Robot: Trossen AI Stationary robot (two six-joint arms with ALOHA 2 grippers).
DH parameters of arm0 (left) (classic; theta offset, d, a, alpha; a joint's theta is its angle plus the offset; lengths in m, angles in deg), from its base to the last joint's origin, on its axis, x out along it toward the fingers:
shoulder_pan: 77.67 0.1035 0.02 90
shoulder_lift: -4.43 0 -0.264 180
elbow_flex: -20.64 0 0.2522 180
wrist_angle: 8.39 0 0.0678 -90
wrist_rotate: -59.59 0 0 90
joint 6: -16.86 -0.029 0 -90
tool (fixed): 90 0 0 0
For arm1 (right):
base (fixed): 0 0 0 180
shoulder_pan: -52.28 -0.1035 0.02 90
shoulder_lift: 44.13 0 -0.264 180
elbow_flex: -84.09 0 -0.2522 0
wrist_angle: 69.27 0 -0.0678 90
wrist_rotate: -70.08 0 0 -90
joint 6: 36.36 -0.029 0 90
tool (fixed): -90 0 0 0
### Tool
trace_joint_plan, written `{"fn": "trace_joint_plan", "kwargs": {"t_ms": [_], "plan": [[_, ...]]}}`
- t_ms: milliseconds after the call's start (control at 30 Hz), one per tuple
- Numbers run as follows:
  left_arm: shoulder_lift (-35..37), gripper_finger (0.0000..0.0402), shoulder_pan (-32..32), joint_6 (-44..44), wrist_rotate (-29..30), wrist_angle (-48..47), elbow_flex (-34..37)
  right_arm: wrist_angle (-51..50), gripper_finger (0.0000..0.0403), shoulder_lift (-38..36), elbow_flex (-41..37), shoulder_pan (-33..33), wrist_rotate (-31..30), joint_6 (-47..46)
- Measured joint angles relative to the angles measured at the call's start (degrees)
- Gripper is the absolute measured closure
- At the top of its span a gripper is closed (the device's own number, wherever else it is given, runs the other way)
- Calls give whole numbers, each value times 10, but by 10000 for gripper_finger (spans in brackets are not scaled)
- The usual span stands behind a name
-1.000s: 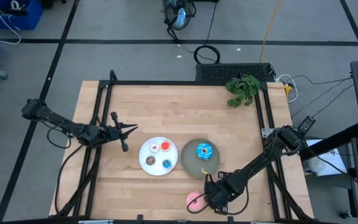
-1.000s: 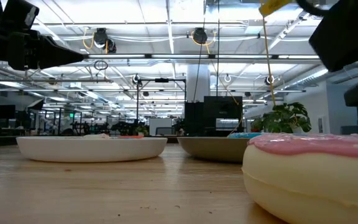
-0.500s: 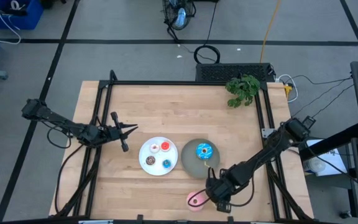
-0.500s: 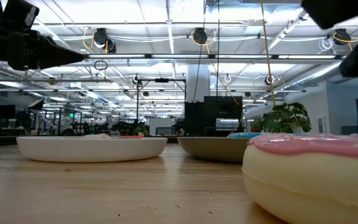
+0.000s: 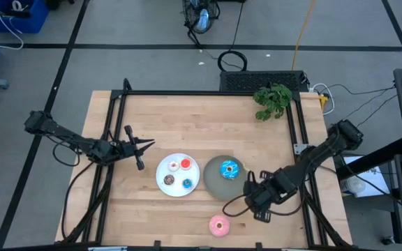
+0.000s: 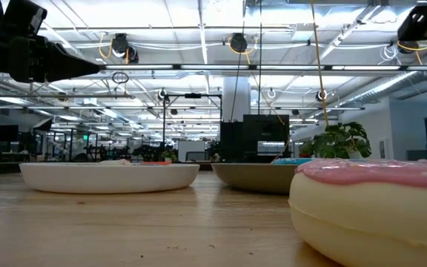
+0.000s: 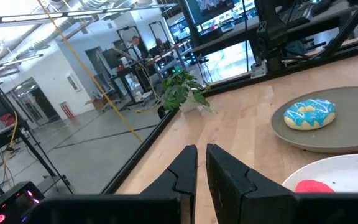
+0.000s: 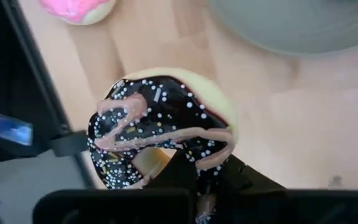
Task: Pick & Place donuts
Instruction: Put the large black donut on the gray plate
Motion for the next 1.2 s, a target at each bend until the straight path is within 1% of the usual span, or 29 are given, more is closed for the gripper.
{"fn": "trace_joint_plan", "kwargs": {"t_ms": [100,233,367,533,633,700,767,833,1000,1200], "plan": [[0,360,0,2,0,0,0,-18,395,-8,0,11,-21,33],[0,360,0,5,0,0,0,-21,395,-8,0,26,-23,63],[0,360,0,5,0,0,0,-17,395,-8,0,39,-24,75],[0,360,0,6,0,-2,0,-10,394,-8,0,48,-51,85],[0,360,0,13,0,-12,0,10,394,-8,0,54,-76,91],[0,360,0,14,0,-13,0,34,394,-8,0,62,-103,97],[0,360,0,14,0,-11,0,67,394,-8,0,73,-129,107],[0,360,0,14,0,-8,0,106,394,-8,0,89,-137,119],[0,360,0,14,0,-2,0,172,394,-4,1,147,-122,163],[0,360,0,14,0,-2,0,208,394,36,1,228,-48,219]]}}
